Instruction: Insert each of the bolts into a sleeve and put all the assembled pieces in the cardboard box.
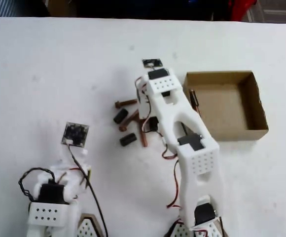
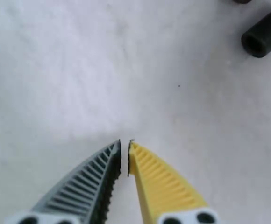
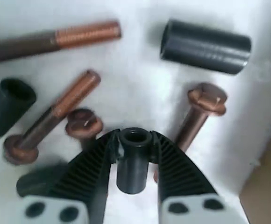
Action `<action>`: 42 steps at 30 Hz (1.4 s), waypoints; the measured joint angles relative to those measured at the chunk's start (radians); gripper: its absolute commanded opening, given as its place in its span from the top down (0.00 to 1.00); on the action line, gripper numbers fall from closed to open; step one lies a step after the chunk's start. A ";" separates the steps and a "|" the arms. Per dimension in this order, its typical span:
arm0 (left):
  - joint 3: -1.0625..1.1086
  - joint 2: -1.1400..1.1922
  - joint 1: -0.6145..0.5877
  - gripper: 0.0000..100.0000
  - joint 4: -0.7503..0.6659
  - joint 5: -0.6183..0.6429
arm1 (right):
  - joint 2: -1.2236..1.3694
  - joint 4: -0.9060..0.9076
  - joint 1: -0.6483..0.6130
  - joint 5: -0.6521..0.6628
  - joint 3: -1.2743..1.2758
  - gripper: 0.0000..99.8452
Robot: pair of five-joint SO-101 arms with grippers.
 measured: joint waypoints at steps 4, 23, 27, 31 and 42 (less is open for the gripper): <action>0.000 0.000 0.000 0.93 0.000 0.000 | -0.097 0.058 -0.003 0.041 0.000 0.98; 0.000 0.000 0.000 0.93 0.000 0.000 | -0.476 0.229 0.100 0.457 0.000 0.98; 0.000 0.000 0.000 0.93 0.000 0.000 | -0.542 0.239 0.141 0.519 0.002 0.98; 0.000 0.000 0.000 0.93 0.000 0.000 | -0.640 0.239 0.146 0.535 0.064 0.98; 0.000 0.000 0.000 0.93 0.000 0.000 | -1.071 0.239 0.141 0.539 0.293 0.98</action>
